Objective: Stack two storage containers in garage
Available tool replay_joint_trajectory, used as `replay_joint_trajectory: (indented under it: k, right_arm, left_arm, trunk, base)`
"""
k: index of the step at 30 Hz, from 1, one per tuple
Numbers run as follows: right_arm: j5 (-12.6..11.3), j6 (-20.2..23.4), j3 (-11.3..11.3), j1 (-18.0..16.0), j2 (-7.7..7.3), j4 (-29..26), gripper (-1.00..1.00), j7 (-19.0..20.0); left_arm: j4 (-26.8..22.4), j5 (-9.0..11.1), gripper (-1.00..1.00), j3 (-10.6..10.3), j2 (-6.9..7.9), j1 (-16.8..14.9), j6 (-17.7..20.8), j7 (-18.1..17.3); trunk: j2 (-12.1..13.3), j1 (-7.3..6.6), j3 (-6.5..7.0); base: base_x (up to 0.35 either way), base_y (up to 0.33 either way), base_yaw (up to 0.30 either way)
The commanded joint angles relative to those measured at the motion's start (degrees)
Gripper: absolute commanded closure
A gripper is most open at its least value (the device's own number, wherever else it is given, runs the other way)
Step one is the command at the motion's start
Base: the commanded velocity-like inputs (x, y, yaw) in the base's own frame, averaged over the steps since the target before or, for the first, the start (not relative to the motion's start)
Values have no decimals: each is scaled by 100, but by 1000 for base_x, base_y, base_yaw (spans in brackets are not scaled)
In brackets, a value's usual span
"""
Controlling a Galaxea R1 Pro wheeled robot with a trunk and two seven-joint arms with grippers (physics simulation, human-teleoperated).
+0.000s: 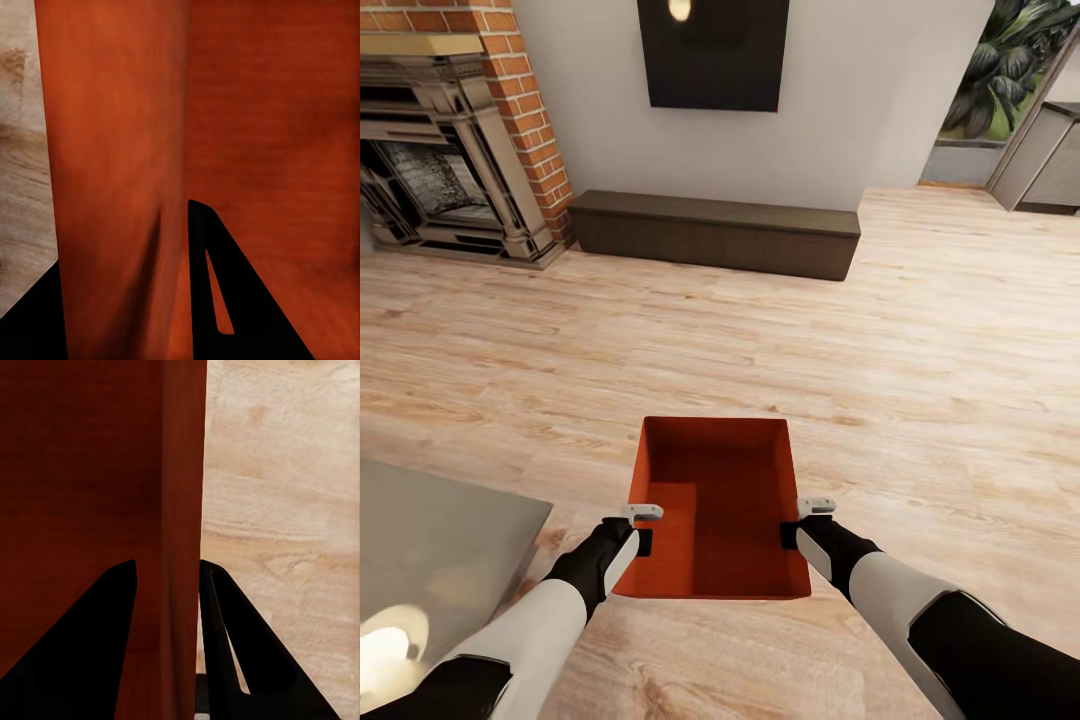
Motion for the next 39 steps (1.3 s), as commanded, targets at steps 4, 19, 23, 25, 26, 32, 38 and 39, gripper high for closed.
replay_joint_trajectory:
  k: [4, 19, 23, 25, 26, 32, 38, 39]
  right_arm:
    - [-68, 18, 153, -5, -4, -42, 100, 12]
    - [-68, 22, 153, -5, -6, -42, 100, 12]
    - [-68, 25, 153, -5, -6, -42, 100, 12]
    - [-68, 26, 153, -5, -15, -42, 100, 12]
    - [-68, 26, 153, -5, -16, -42, 100, 12]
    - [-68, 23, 153, -5, -12, -42, 100, 12]
    - [-68, 25, 153, -5, -11, -42, 100, 12]
    - [-68, 24, 153, -5, -11, -42, 100, 12]
  left_arm:
    - [245, 94, 100, -79, 9, -1, 38, 69]
    - [245, 87, 100, -77, 9, -1, 30, 76]
    - [245, 87, 100, -72, 9, -1, 29, 77]
    - [245, 87, 100, -73, 9, -1, 25, 75]
    - [245, 87, 100, -72, 9, -1, 25, 75]
    - [245, 87, 100, -71, 9, -1, 24, 77]
    - [245, 87, 100, -75, 9, -1, 24, 78]
    - [245, 87, 100, -73, 9, -1, 24, 78]
  trunk:
    - [157, -87, 68]
    - [759, -417, 337]
    - [919, -504, 409]
    - [999, -548, 445]
    - [1039, -570, 463]
    - [1280, -702, 570]
    - [1521, -834, 678]
    - [1561, -856, 696]
  base:
    - [0, 0, 0]
    - [0, 0, 0]
    - [0, 0, 0]
    - [0, 0, 0]
    - [0, 0, 0]
    - [0, 0, 0]
    - [0, 0, 0]
    - [0, 0, 0]
